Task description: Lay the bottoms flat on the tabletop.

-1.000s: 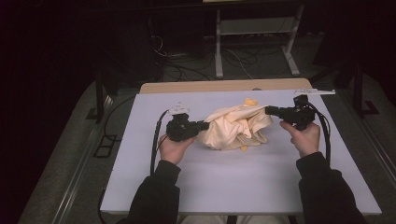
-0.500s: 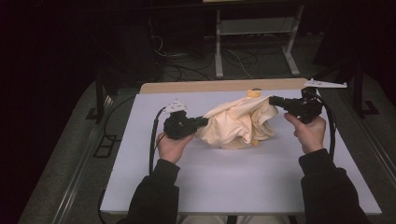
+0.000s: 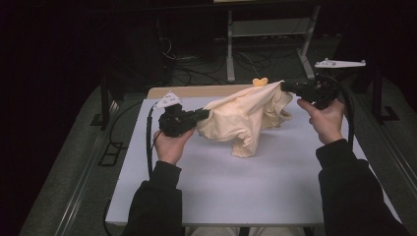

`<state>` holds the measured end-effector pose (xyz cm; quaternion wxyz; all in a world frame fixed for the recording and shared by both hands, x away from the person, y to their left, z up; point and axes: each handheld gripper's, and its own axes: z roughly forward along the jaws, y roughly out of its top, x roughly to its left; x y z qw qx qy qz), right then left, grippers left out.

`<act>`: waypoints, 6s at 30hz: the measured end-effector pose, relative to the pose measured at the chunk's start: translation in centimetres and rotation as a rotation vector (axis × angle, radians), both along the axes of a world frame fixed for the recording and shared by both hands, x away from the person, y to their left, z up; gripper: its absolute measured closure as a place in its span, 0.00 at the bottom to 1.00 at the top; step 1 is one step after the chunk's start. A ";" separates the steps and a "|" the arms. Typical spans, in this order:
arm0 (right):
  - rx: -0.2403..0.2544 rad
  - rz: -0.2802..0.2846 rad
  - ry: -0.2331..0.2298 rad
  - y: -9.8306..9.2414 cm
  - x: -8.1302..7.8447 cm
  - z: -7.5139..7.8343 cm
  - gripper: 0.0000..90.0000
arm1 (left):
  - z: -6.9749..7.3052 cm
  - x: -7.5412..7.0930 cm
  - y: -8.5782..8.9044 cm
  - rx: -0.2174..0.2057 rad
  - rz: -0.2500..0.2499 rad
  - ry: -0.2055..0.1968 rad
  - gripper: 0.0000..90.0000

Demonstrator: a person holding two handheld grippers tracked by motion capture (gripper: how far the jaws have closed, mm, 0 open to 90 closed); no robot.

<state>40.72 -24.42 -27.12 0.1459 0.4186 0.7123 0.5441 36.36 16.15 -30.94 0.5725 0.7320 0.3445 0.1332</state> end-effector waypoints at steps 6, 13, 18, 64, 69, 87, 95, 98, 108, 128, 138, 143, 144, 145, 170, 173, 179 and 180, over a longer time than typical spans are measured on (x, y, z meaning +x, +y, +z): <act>0.005 -0.009 0.000 1.3 1.9 1.6 0.97 | 0.9 -0.4 1.3 -0.013 0.024 -0.014 0.95; -0.034 0.006 0.009 3.2 2.9 2.1 0.97 | 0.9 -1.4 2.0 0.004 0.019 -0.019 0.95; -0.052 0.018 0.037 4.3 3.5 0.6 0.97 | 0.3 -1.6 2.3 0.015 0.020 -0.008 0.95; -0.113 0.000 0.298 0.8 -1.0 -10.8 0.73 | -6.1 -3.3 -2.3 0.163 -0.149 0.166 0.94; -0.030 0.003 0.280 1.0 -1.6 -9.9 0.48 | -6.1 -3.7 -4.1 0.179 -0.194 0.165 0.94; -0.061 0.112 0.378 9.6 -0.3 -8.5 0.31 | -6.7 -5.6 -10.5 0.227 -0.369 0.140 0.94; -0.185 0.132 0.362 10.0 -0.8 -8.6 0.86 | -7.0 -5.6 -10.9 0.226 -0.385 0.139 0.93; -0.204 0.109 0.336 9.5 -1.2 -8.3 0.93 | -7.0 -5.7 -11.1 0.203 -0.395 0.139 0.90; -0.196 0.062 0.334 6.4 -1.8 -7.8 0.94 | -6.6 -5.2 -11.1 0.119 -0.320 0.133 0.45; -0.105 -0.023 0.355 -1.6 -4.5 -8.2 0.95 | -6.6 -3.0 -9.4 -0.002 -0.208 0.123 0.20; -0.072 -0.066 0.364 -4.9 -5.5 -9.3 0.95 | -8.0 -1.0 -9.1 -0.029 -0.187 0.217 0.20; -0.067 -0.081 0.361 -5.7 -5.9 -9.8 0.95 | -8.7 0.1 -8.9 -0.034 -0.159 0.233 0.21; -0.065 -0.084 0.361 -5.9 -6.0 -9.9 0.95 | -8.9 0.3 -8.8 -0.034 -0.150 0.236 0.21; -0.066 -0.086 0.361 -6.0 -6.1 -10.0 0.95 | -9.1 0.6 -8.7 -0.038 -0.144 0.243 0.21; -0.036 -0.130 0.345 -8.5 -7.5 -11.7 0.95 | -14.1 5.5 -10.5 -0.035 -0.060 0.337 0.23; -0.036 -0.130 0.344 -8.5 -7.5 -11.7 0.95 | -14.3 5.6 -11.1 -0.018 -0.071 0.342 0.23; -0.038 -0.129 0.342 -8.4 -7.5 -11.7 0.95 | -14.7 5.5 -12.6 0.037 -0.091 0.357 0.24; -0.037 -0.130 0.341 -8.4 -7.5 -11.7 0.95 | -14.8 5.5 -12.8 0.047 -0.091 0.363 0.24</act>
